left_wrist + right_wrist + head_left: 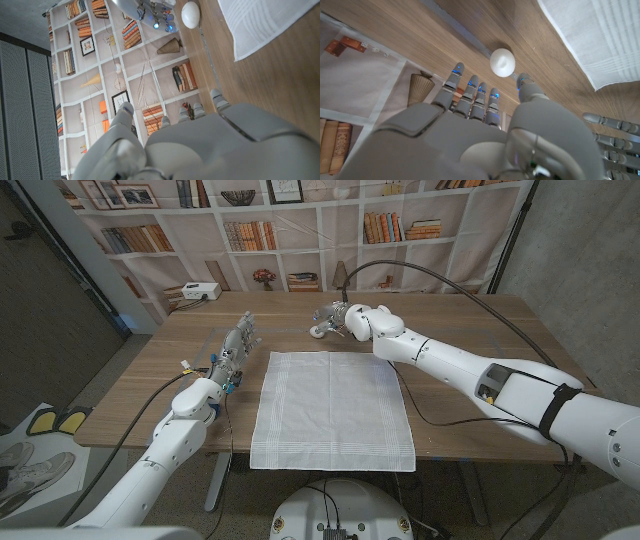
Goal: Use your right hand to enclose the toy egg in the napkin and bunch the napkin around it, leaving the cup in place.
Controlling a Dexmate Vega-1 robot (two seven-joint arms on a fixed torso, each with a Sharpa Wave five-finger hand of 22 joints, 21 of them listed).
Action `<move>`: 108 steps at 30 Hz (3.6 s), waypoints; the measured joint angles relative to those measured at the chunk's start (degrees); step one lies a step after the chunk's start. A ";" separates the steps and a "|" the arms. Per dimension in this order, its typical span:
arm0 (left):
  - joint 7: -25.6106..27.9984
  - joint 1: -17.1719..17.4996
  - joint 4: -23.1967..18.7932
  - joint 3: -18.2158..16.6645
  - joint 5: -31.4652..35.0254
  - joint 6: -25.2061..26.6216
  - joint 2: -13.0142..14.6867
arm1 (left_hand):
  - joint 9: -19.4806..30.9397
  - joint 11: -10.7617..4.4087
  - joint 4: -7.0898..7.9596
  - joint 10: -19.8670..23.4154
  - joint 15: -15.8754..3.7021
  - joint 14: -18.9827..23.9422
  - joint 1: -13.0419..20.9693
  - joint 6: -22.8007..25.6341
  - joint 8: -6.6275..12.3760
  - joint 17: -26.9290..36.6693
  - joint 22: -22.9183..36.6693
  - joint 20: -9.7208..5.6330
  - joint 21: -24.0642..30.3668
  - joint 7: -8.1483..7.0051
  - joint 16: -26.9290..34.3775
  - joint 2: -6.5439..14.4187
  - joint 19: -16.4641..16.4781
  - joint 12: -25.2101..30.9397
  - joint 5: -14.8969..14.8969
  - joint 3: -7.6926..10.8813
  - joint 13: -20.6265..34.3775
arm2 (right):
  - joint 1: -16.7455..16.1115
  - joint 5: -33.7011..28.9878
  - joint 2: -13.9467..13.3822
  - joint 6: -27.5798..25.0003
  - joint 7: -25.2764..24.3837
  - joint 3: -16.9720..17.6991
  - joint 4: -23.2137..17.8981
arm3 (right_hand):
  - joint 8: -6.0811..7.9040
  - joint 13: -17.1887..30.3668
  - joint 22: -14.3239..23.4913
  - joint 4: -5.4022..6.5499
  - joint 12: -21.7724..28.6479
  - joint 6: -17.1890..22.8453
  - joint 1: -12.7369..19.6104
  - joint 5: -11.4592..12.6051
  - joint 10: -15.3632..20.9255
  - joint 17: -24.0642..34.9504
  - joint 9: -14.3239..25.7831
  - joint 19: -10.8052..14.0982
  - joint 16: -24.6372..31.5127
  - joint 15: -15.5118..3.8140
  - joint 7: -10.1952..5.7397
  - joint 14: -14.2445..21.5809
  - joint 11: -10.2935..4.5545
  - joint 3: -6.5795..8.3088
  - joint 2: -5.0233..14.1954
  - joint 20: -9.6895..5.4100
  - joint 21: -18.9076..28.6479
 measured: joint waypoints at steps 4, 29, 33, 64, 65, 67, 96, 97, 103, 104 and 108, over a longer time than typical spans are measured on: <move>-0.05 0.00 0.00 0.00 -0.11 0.15 0.00 | 0.00 0.00 0.00 0.00 0.00 0.00 0.00 0.00 0.00 0.00 0.00 0.00 0.00 0.00 0.00 0.00 0.00 0.00 0.00 0.00 0.00 | 0.30 0.00 1.01 0.00 0.00 -0.41 1.88 | -0.60 0.00 0.00 0.00 0.00 -1.53 1.15 0.45 -0.10 0.00 -0.27 0.00 0.00 0.00 -0.29 0.00 -0.09 0.00 0.25 0.00 0.00; -0.17 0.41 -0.80 -0.31 -0.70 0.75 0.50 | 0.00 0.00 0.09 -0.01 0.00 0.00 -0.26 0.00 0.00 0.00 -0.26 0.00 0.00 0.00 0.00 -0.22 0.00 0.00 0.00 -0.10 0.00 | 4.23 -0.24 7.67 4.55 -4.27 -3.98 16.17 | -0.91 0.01 0.00 -0.31 -0.68 -0.52 5.93 1.42 0.03 0.01 -0.26 1.27 0.70 -0.06 -2.05 2.02 -1.85 -1.26 -0.52 -1.27 0.23; -0.70 0.09 -0.31 -0.32 -0.87 0.76 0.53 | 0.00 0.00 0.24 0.00 0.00 0.00 -0.68 0.00 0.00 0.00 -0.26 0.00 0.00 0.00 0.00 -0.23 0.00 0.00 0.00 -0.25 0.00 | 4.40 -0.78 8.25 4.77 -6.12 -4.52 17.55 | -0.67 0.01 0.00 -0.57 -0.39 1.76 7.67 2.19 1.59 0.15 -0.26 2.83 2.01 -0.01 -2.68 4.77 -2.81 -1.84 -1.59 -2.01 0.76; -2.71 -1.62 1.90 0.06 -1.86 1.16 0.74 | 0.00 -0.01 1.36 0.00 0.31 0.32 -1.97 0.00 0.00 0.27 -0.53 0.21 0.00 0.00 0.00 -0.45 0.21 0.00 0.00 -0.88 0.00 | 4.18 -0.02 9.60 12.84 -20.11 -5.34 26.23 | 4.11 6.02 3.72 -0.94 11.70 28.01 27.83 0.64 26.77 27.15 0.69 17.32 32.85 -6.56 -7.86 39.93 1.36 -2.82 -4.25 -7.90 16.36; -2.77 -1.65 1.90 0.07 -1.90 1.27 0.80 | 0.00 0.00 1.36 0.00 0.31 0.32 -1.97 0.00 0.00 0.27 -0.53 0.21 0.00 0.00 0.00 -0.45 0.21 0.00 0.00 -0.88 0.00 | 3.85 -0.25 8.99 13.00 -21.15 -5.12 25.24 | 4.40 6.13 3.76 -0.94 11.70 28.22 28.44 0.63 27.25 27.37 0.72 17.32 32.85 -6.56 -8.07 39.93 1.83 -2.82 -4.15 -7.90 16.57; -2.83 -1.69 1.90 0.07 -1.94 1.33 0.87 | 0.00 0.00 1.36 0.00 0.31 0.32 -2.02 0.00 0.00 0.27 -0.53 0.21 0.00 0.00 0.00 -0.51 0.21 0.00 0.00 -0.88 0.00 | 3.50 -0.47 8.37 13.07 -21.99 -4.86 24.09 | 4.42 6.29 3.98 -0.94 11.70 28.40 28.44 0.28 27.45 27.66 0.98 17.32 32.85 -6.56 -8.25 39.93 1.65 -2.82 -4.15 -7.90 16.82; -7.58 -6.29 5.88 2.01 -2.11 1.05 0.89 | 0.00 0.00 1.83 -0.01 0.30 0.32 -2.42 0.00 0.00 0.26 -0.80 0.20 0.00 0.00 0.00 -0.46 0.21 0.00 0.33 -0.87 0.00 | -10.66 -5.32 -7.67 4.68 -26.69 5.03 -10.50 | 4.44 8.29 4.52 -0.94 13.79 29.43 30.63 -0.51 27.85 27.72 1.23 16.77 31.05 -6.83 -8.68 40.60 1.83 -2.81 -4.82 -7.79 20.13; -7.86 -6.50 5.94 2.04 -2.11 0.99 0.91 | 0.00 -0.01 1.83 -0.01 0.30 0.32 -2.42 0.00 0.00 0.26 -0.79 0.20 0.00 0.00 0.00 -0.46 0.21 0.00 0.33 -0.87 0.00 | -11.52 -5.42 -8.25 4.47 -26.62 5.51 -12.00 | 4.44 8.35 4.52 -0.94 13.79 29.43 30.63 -0.51 27.85 27.72 1.23 16.77 31.05 -6.86 -8.67 40.63 1.83 -2.81 -4.82 -7.79 20.13; -9.30 -7.47 6.94 2.51 -2.19 0.66 1.07 | 0.00 0.00 1.82 -0.01 0.30 0.32 -2.41 0.00 0.00 0.26 -0.79 0.20 0.00 0.00 0.00 -0.46 0.21 0.00 0.33 -0.86 0.00 | -15.52 -6.23 -10.66 1.19 -25.34 7.83 -18.74 | 4.41 8.57 4.52 -0.94 13.79 29.43 30.63 -0.51 27.85 27.99 1.41 16.18 31.05 -6.76 -8.67 40.74 1.83 -2.81 -4.82 -7.82 20.57; -9.42 -7.47 6.94 2.51 -2.20 0.63 1.07 | 0.00 -0.01 1.82 -0.01 0.30 0.32 -2.41 0.00 0.00 0.26 -0.79 0.20 0.00 0.00 0.00 -0.46 0.21 0.00 0.33 -0.86 0.00 | -15.83 -6.23 -10.82 1.19 -25.34 7.99 -19.17 | 4.40 8.61 4.52 -0.93 13.79 29.43 30.63 -0.51 27.85 28.17 1.48 16.18 31.05 -6.87 -8.67 40.84 1.83 -2.81 -4.82 -7.82 20.57; -10.54 -7.93 7.38 2.67 -2.40 0.35 1.17 | 0.00 -0.01 1.82 -0.01 0.31 0.31 -2.41 0.00 0.00 0.26 -0.79 0.20 0.00 0.00 0.00 -0.46 0.21 0.00 0.33 -0.86 0.00 | -18.94 -6.72 -12.28 -0.50 -24.79 9.48 -24.00 | 4.37 8.70 4.52 -0.93 13.79 29.83 30.85 -0.51 27.85 28.25 1.48 16.18 31.05 -7.06 -8.28 41.04 1.83 -2.81 -5.03 -7.82 20.57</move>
